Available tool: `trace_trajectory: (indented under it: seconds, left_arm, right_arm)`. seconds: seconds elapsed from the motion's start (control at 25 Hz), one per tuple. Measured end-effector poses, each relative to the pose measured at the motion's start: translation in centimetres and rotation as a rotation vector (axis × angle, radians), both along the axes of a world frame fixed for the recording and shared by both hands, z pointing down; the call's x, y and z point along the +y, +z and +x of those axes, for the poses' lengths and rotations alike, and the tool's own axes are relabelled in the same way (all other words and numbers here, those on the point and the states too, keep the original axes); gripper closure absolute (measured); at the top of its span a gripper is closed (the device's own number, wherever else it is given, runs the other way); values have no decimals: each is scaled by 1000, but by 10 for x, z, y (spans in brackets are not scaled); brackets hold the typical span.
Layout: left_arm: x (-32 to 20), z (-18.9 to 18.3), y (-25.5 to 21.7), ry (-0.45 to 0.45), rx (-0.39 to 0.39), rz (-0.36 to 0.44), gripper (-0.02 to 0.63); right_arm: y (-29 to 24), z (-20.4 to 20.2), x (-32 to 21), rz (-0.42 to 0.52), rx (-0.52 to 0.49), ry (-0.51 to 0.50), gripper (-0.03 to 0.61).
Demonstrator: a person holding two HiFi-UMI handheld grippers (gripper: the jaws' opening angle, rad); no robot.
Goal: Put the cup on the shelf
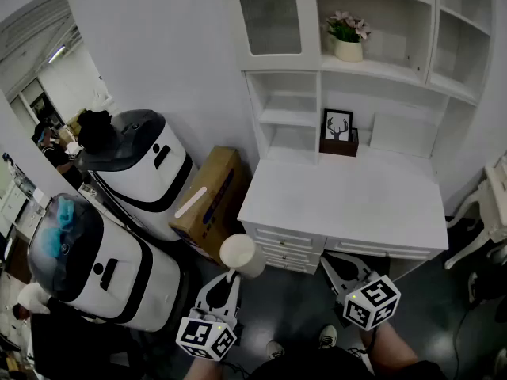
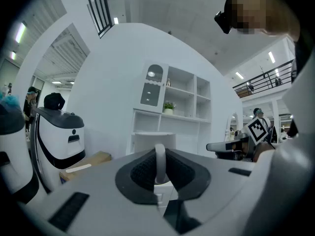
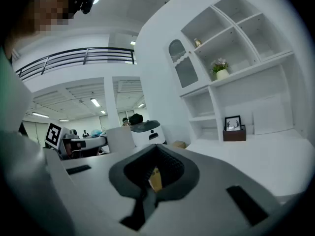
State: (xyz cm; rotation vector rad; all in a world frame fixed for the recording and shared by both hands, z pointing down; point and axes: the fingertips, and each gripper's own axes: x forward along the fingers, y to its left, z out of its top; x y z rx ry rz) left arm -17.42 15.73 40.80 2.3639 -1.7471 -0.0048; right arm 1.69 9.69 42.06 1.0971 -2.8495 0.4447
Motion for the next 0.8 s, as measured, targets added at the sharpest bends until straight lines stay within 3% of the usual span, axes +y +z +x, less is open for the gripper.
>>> trace_trajectory:
  seconds: [0.8]
  left_arm:
    - [-6, 4, 1, 33, 6, 4, 577]
  right_arm:
    - [0, 5, 1, 14, -6, 37, 575]
